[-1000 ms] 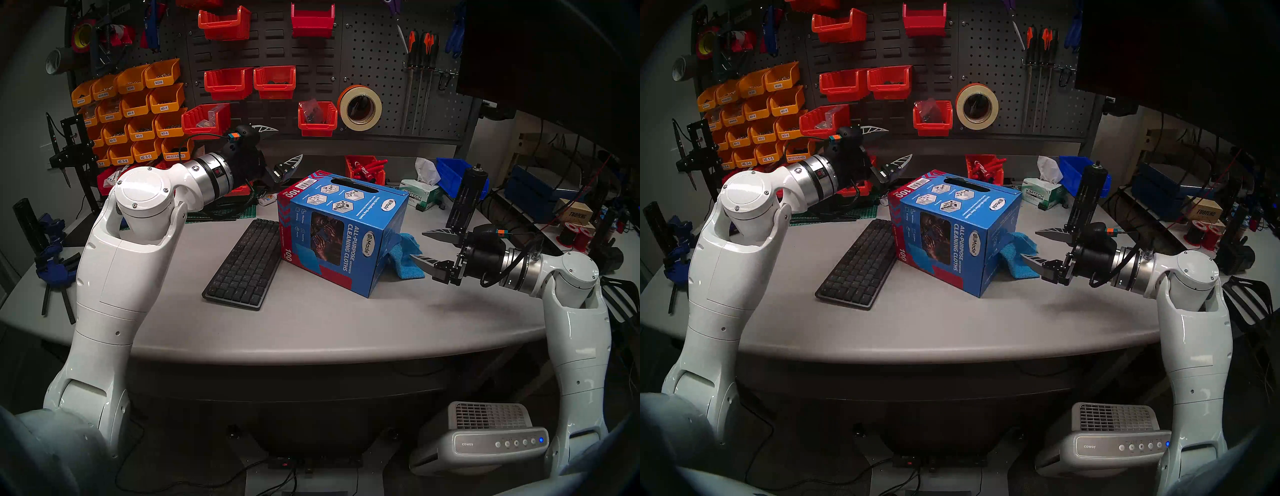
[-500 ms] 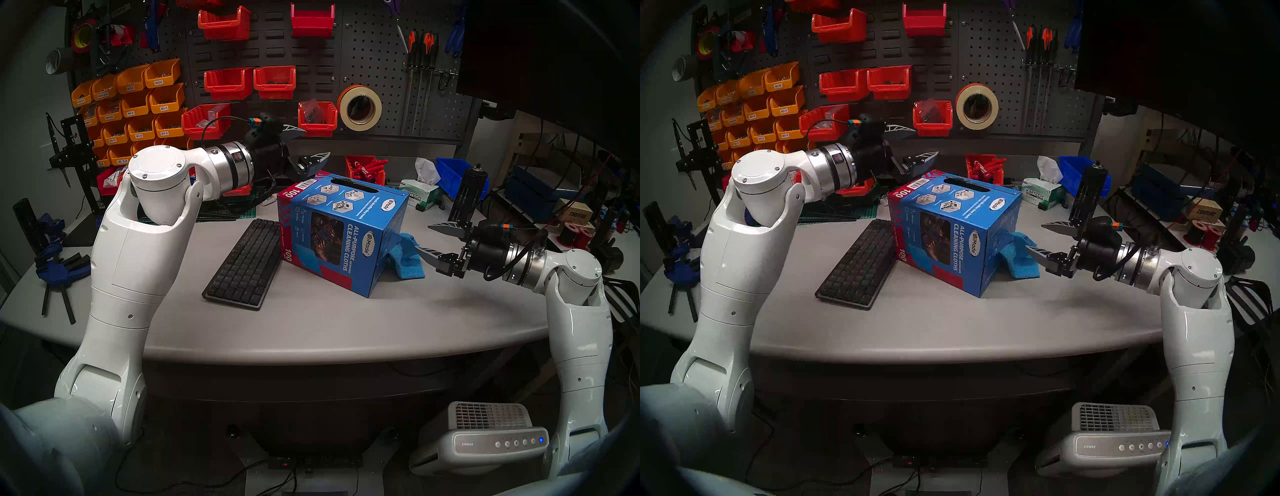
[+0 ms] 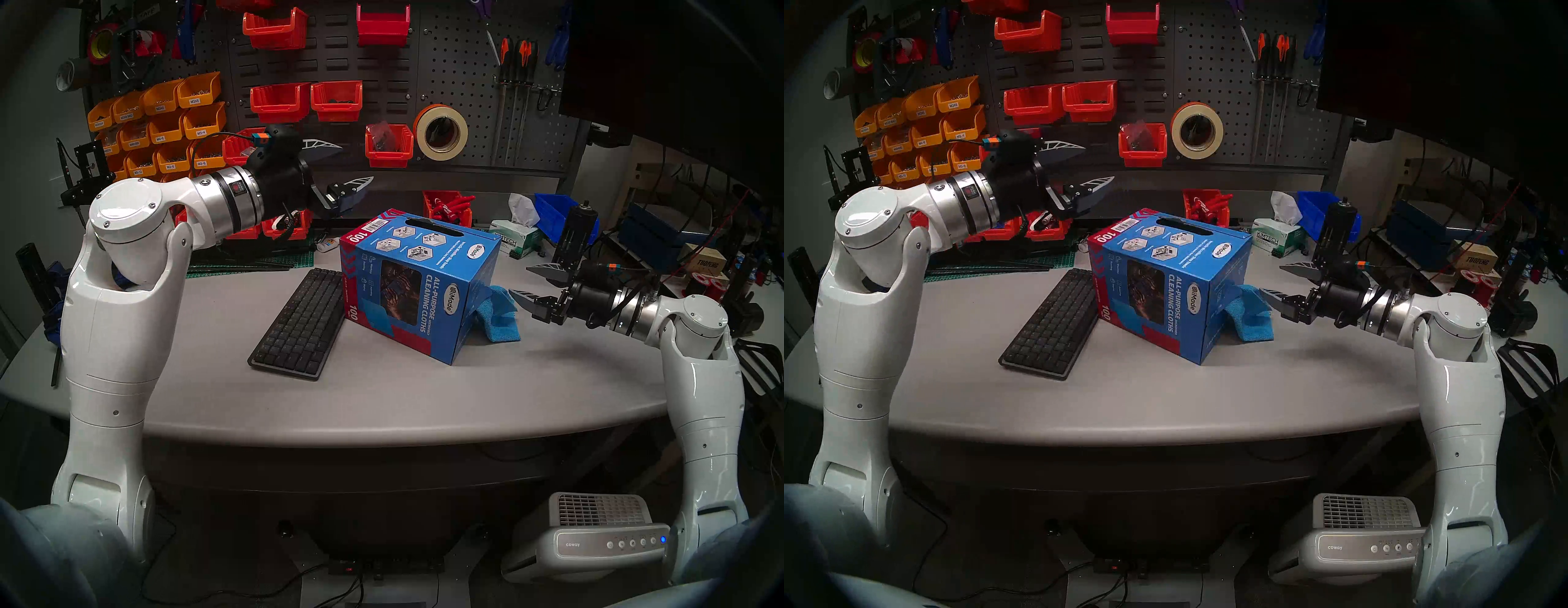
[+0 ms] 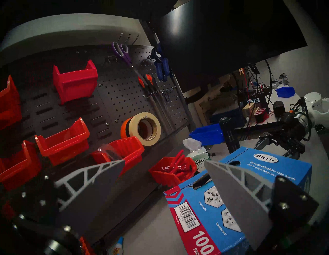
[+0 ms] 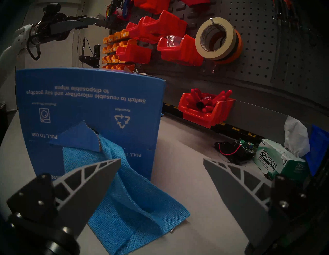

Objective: Take out a shop towel

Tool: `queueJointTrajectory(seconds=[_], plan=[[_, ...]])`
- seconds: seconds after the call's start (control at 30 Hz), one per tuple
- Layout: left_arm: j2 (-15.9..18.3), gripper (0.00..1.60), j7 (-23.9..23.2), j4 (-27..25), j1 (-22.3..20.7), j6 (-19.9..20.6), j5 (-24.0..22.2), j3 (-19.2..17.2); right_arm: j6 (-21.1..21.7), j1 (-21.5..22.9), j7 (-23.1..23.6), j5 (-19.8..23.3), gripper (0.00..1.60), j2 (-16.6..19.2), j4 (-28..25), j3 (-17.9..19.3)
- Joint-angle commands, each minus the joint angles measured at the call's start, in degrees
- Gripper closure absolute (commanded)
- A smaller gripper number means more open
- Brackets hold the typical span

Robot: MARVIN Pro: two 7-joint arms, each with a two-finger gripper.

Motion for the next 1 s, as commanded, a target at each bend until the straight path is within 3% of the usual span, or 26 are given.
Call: queueJointTrajectory(seconds=[0.0, 0.43, 0.7, 0.97], plan=[[1.74, 0.0, -0.51, -4.4, 7.36, 2.3, -0.85, -6.34, -1.02, 6.84, -3.35, -0.51, 0.0, 0.32, 2.06, -1.89], [0.95, 0.0, -1.12, -8.76, 18.75, 5.07, 0.4, -11.8, -2.2, 12.37, -9.75, -2.08, 0.0, -0.31, 7.81, -7.56], [-0.52, 0.0, -0.57, -11.02, 21.82, 5.42, 0.31, -12.96, -2.68, 15.63, -12.86, -3.0, 0.0, -0.85, 11.45, -10.05], [-2.97, 0.0, 0.27, -12.59, 23.22, 5.14, -0.37, -10.96, -3.33, 18.78, -14.25, -3.59, 0.0, -1.38, 14.46, -12.31]])
